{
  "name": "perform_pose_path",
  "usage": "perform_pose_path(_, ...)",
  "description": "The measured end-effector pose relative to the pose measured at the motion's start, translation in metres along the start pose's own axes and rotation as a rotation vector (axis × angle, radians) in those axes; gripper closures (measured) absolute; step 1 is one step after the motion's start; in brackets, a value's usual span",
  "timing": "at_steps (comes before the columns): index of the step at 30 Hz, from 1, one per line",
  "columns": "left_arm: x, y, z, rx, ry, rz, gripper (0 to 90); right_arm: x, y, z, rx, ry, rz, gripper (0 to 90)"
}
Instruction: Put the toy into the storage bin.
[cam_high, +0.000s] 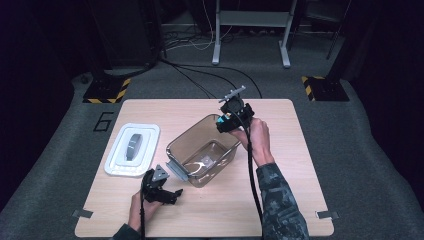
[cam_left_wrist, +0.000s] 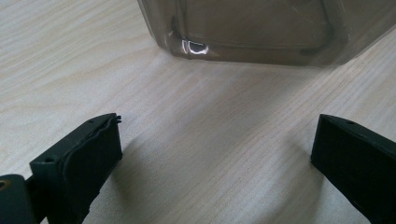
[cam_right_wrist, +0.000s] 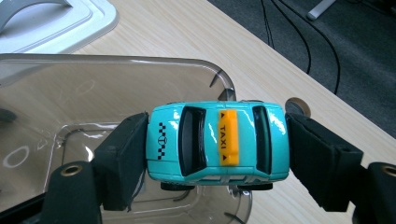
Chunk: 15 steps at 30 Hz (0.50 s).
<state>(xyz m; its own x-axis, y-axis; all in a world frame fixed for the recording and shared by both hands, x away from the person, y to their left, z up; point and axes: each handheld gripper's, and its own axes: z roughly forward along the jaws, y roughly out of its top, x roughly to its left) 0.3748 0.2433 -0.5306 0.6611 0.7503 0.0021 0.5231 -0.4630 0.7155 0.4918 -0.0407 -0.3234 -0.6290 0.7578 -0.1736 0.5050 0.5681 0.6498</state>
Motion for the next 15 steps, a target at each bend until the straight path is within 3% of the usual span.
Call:
perform_pose_path(11,0.000,0.000,0.000,0.000,0.000,0.001,1.4,0.008,0.006,0.020,0.017,0.027,0.004,24.3)
perform_pose_path(12,0.000,0.000,0.000,-0.003,0.003,0.000,1.4,0.007,0.006,0.023,0.005,0.029,-0.021,24.3)
perform_pose_path(15,0.000,0.000,0.000,-0.004,0.003,0.000,1.4,0.009,0.007,0.029,0.017,0.037,-0.008,24.3)
